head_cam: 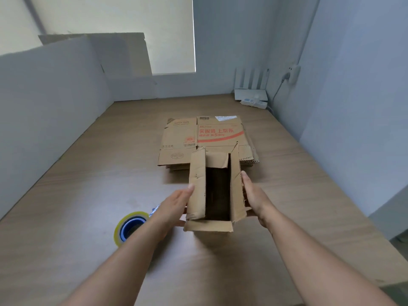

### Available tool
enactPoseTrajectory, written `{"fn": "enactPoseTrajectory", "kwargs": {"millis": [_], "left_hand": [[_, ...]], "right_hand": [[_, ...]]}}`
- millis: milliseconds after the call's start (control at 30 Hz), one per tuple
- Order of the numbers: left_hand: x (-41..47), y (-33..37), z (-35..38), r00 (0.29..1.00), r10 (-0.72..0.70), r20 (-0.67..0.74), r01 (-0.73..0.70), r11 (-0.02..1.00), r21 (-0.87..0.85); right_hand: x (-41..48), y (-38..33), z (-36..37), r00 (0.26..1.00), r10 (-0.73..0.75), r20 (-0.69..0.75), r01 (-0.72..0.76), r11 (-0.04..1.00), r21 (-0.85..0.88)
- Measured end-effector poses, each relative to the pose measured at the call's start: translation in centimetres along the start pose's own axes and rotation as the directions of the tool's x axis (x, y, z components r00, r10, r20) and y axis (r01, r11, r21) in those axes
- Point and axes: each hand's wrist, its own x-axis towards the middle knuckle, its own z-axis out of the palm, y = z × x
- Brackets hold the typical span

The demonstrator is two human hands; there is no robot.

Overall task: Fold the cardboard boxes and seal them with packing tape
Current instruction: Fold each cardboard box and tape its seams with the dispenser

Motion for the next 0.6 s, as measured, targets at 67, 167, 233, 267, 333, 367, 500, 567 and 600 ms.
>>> {"fn": "enactPoseTrajectory", "kwargs": {"millis": [67,167,233,267,333,367,500,567,600], "left_hand": [[0.2,0.0,0.5,0.999,0.031,-0.028,-0.026,0.985,0.172],[0.4,0.6,1.4,0.998,0.043,-0.044,-0.026,0.942,0.334],[0.8,1.0,1.8,0.997,0.007,-0.071,0.023,0.913,0.407],[0.9,1.2,1.8,0.997,-0.018,-0.076,0.050,0.890,0.454],[1.1,1.7,1.7,0.997,-0.041,-0.070,0.073,0.828,0.555],[1.2,1.9,1.5,0.998,-0.031,-0.061,0.061,0.808,0.586],[1.6,1.8,0.2,0.997,0.026,-0.072,0.008,0.899,0.437],[1.5,1.4,0.2,0.994,0.060,-0.097,-0.020,0.931,0.366],[1.5,1.1,0.3,0.991,0.075,-0.109,-0.036,0.945,0.324]], "right_hand": [[-0.1,-0.2,-0.2,1.000,-0.001,0.000,0.001,1.000,0.012],[-0.3,-0.5,-0.4,0.999,-0.046,-0.012,0.046,0.999,-0.017],[-0.6,-0.4,-0.1,0.996,-0.087,-0.009,0.086,0.992,-0.091],[-0.9,-0.3,0.1,0.993,-0.115,-0.018,0.111,0.984,-0.142],[-1.3,-0.4,0.3,0.984,-0.167,-0.057,0.147,0.954,-0.261],[-1.4,-0.4,0.3,0.980,-0.183,-0.080,0.150,0.939,-0.310],[-2.4,-0.5,-0.4,0.968,-0.202,-0.150,0.129,0.909,-0.396],[-2.9,-0.3,-0.5,0.973,-0.165,-0.164,0.102,0.936,-0.338],[-3.1,-0.1,-0.6,0.975,-0.146,-0.169,0.088,0.947,-0.309]]}}
